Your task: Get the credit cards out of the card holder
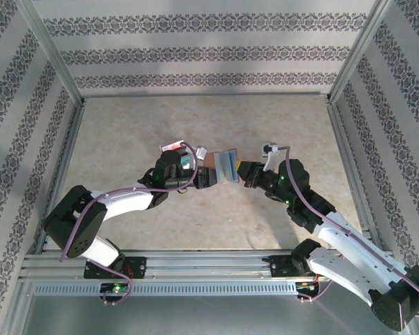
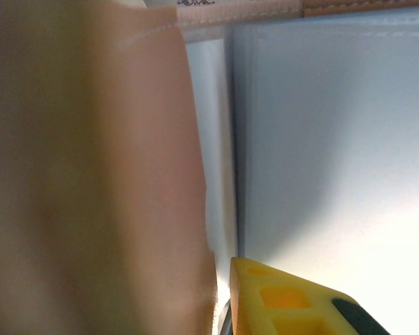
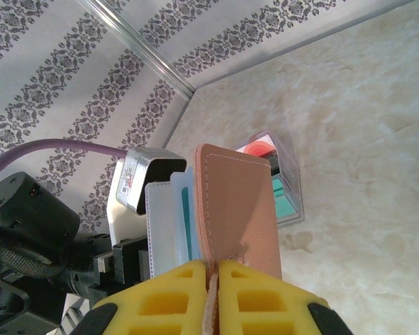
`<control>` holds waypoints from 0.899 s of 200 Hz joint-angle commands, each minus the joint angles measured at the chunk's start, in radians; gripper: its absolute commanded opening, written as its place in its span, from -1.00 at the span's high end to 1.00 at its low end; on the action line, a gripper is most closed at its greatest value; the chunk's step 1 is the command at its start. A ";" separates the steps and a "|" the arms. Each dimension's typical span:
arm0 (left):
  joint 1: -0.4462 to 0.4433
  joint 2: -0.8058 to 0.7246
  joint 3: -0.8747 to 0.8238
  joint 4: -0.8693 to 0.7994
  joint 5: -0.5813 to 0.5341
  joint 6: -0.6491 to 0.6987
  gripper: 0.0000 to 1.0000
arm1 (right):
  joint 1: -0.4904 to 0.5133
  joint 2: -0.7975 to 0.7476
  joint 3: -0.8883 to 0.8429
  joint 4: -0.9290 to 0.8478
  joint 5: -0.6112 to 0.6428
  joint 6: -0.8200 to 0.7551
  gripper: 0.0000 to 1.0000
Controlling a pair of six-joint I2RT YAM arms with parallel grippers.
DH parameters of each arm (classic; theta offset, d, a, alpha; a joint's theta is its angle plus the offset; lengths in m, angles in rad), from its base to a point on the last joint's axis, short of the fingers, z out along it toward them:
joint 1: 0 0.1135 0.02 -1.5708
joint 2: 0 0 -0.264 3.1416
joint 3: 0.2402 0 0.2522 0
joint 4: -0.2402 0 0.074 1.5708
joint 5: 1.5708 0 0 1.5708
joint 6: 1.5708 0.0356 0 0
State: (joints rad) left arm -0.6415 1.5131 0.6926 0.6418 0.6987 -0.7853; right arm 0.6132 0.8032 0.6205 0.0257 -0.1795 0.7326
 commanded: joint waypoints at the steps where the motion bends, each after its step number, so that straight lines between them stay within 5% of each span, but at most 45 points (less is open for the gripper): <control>1: -0.017 -0.007 0.018 0.021 0.004 0.022 0.50 | 0.011 -0.022 0.036 0.045 0.006 -0.016 1.00; 180: -0.017 0.002 0.014 0.065 0.027 -0.007 0.15 | 0.011 -0.073 0.063 -0.047 0.104 -0.048 1.00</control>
State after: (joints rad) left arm -0.6418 1.5131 0.6926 0.6434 0.7036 -0.7898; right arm 0.6132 0.7467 0.6403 -0.0345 -0.1085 0.7067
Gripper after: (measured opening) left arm 0.422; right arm 0.092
